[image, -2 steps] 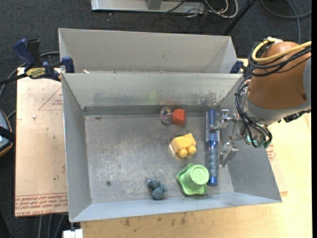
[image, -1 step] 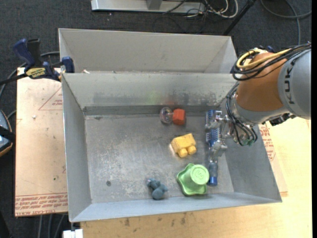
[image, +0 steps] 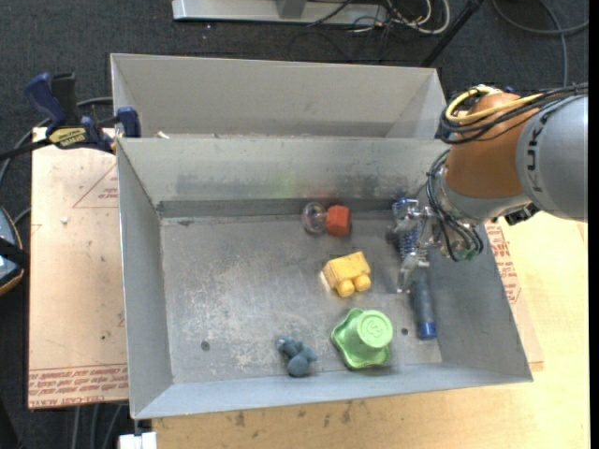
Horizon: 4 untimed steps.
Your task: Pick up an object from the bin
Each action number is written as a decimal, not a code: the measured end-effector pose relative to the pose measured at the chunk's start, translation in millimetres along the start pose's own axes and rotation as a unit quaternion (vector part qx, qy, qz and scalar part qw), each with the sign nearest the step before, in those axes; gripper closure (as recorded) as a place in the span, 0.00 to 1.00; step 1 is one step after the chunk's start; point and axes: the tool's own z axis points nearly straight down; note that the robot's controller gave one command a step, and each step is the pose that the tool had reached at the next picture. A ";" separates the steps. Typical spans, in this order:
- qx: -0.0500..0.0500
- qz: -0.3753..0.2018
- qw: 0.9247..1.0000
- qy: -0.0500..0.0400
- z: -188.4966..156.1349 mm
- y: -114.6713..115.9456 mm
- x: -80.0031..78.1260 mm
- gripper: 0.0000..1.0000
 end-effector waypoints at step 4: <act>0.003 0.002 1.000 -0.007 6.7 81.0 8.2 0.00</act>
Offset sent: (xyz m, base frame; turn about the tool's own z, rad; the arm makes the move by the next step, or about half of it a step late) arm -0.0028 0.0528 0.0024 -0.0116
